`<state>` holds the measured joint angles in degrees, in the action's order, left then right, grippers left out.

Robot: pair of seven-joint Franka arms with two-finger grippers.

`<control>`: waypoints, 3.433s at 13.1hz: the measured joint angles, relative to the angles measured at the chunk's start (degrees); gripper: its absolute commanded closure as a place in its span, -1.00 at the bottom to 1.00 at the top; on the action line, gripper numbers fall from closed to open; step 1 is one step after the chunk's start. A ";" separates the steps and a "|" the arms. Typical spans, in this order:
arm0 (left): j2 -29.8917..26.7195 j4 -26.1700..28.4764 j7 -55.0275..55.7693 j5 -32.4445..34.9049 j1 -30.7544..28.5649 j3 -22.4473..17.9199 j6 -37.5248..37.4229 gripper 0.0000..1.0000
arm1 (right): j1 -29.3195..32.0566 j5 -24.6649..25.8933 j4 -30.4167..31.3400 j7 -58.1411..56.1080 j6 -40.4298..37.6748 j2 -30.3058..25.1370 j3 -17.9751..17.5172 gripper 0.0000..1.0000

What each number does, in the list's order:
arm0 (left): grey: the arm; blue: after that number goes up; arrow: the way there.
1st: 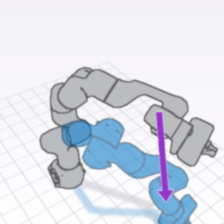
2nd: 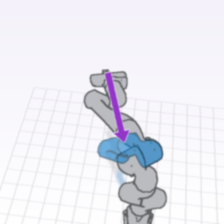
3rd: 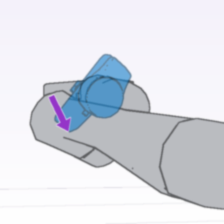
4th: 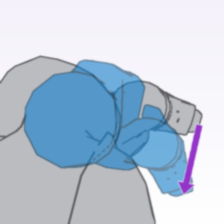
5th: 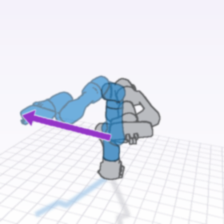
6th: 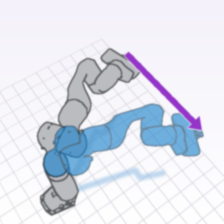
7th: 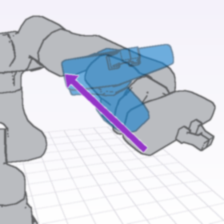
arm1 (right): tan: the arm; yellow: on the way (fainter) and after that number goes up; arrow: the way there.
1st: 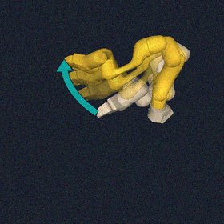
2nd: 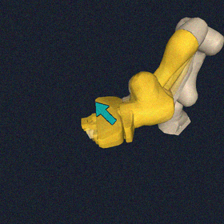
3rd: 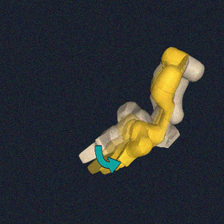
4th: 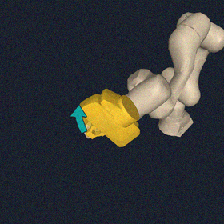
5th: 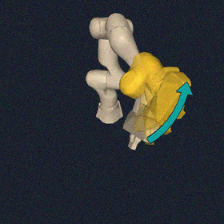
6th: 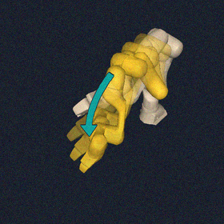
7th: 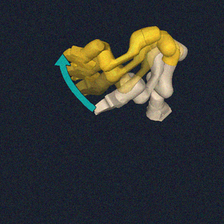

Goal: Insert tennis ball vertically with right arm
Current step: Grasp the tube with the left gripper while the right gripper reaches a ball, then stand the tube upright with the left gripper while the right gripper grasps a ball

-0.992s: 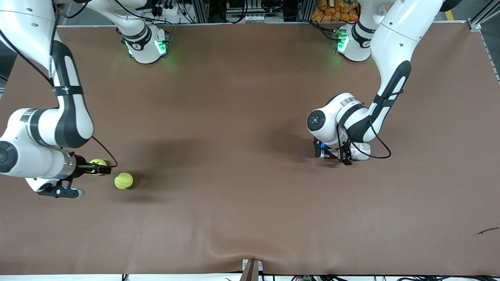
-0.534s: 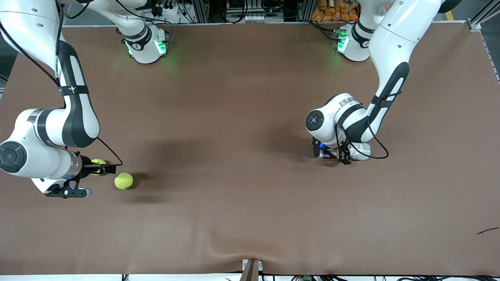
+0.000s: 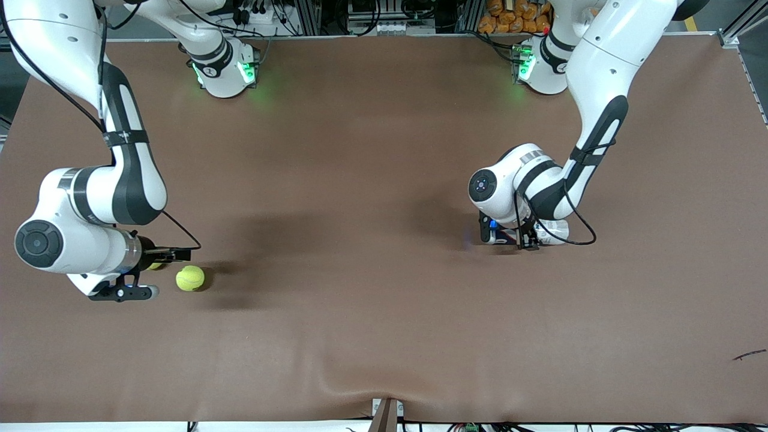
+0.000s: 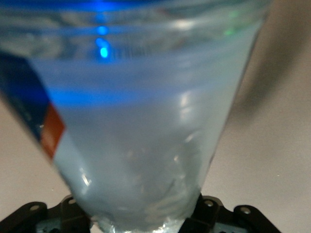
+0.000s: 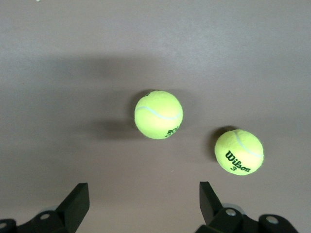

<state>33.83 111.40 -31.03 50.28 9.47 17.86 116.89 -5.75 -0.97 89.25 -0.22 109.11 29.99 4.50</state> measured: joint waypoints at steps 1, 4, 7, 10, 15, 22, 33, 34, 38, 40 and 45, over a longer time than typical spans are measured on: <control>0.04 -0.40 0.05 -0.08 0.03 0.21 0.23 -0.41 | -0.71 0.00 0.07 -0.01 -0.16 0.01 -0.07 -1.00; 0.31 -4.80 0.86 -4.18 0.29 3.42 0.90 -0.42 | -2.85 0.00 0.65 -0.01 -0.26 0.21 -0.12 -1.00; 0.67 -13.65 1.80 -11.86 3.55 5.27 1.01 -0.42 | -5.09 -0.04 0.69 -0.04 -0.28 0.44 -0.40 -1.00; 1.66 -20.45 7.28 -19.03 6.92 5.63 4.55 -0.42 | -8.47 -0.20 0.58 -0.02 -0.96 0.43 -1.13 -1.00; 4.68 -21.67 29.17 -20.53 11.34 5.74 24.51 -0.42 | -12.66 -1.17 -0.25 0.21 -0.25 0.33 -3.08 -1.00; 9.29 -21.68 42.75 -20.52 16.22 4.44 43.11 -0.44 | -8.67 7.62 -0.95 0.00 6.83 0.55 -1.59 -1.00; 19.35 -20.92 45.45 -10.96 18.89 -3.25 75.43 -0.47 | -0.77 7.85 -0.88 -6.42 6.90 2.63 -1.66 -1.00; 20.04 -20.91 45.47 -9.06 18.70 -4.30 78.24 -0.47 | -0.77 7.85 -0.81 -6.47 6.90 2.94 -1.70 -1.00; 23.16 -20.86 45.45 -5.94 16.67 -5.12 84.66 -0.46 | -0.30 7.87 -0.64 -6.59 9.81 6.53 -1.50 -1.00; 23.48 -20.87 45.45 -5.73 16.10 -5.12 84.85 -0.46 | 0.87 7.90 -0.58 -7.08 10.96 8.31 -1.48 -1.00; 23.55 -20.85 45.45 -5.64 16.15 -5.12 84.86 -0.47 | 2.72 7.92 -0.37 -9.67 17.93 12.66 -1.54 -1.00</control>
<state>57.38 90.55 14.42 44.64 25.62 12.74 201.75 -3.02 6.95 88.88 -9.89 127.04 42.65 2.96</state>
